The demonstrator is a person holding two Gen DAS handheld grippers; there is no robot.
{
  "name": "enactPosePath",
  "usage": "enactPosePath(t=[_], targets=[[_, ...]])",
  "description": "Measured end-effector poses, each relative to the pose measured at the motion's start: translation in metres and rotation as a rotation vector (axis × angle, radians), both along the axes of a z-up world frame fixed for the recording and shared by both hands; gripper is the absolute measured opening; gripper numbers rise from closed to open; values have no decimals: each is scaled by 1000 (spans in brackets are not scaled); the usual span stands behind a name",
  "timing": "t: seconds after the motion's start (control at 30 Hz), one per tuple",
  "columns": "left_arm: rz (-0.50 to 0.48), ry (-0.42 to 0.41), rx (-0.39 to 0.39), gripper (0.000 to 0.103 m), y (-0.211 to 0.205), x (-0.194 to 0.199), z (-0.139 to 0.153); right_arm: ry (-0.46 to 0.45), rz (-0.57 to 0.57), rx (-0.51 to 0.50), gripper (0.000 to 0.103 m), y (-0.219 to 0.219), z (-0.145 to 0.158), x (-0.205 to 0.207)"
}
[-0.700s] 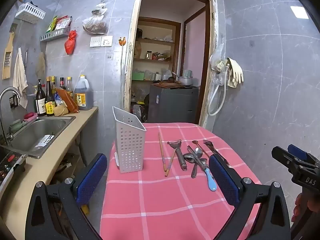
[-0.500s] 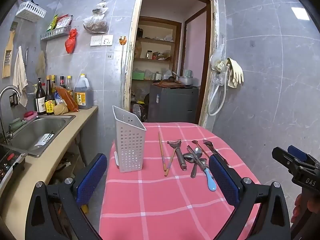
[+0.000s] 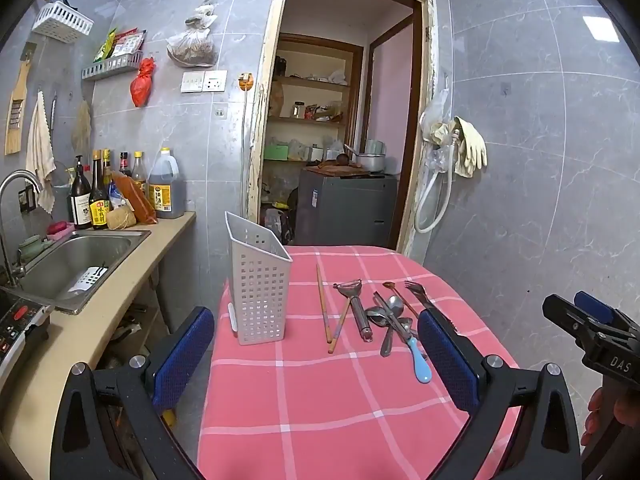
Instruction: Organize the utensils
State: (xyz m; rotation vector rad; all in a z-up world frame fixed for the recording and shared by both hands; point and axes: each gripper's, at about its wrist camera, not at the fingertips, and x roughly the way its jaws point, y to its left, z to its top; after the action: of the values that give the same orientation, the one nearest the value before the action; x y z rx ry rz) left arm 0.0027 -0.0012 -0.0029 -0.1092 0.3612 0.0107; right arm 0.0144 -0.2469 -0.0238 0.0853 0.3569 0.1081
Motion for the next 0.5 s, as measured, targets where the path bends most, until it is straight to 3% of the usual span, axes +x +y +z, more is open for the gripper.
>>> enactPosePath(t=[0.5], targets=[[1, 1, 4, 103, 1, -2, -1, 0, -1, 0, 102, 1, -2, 1]])
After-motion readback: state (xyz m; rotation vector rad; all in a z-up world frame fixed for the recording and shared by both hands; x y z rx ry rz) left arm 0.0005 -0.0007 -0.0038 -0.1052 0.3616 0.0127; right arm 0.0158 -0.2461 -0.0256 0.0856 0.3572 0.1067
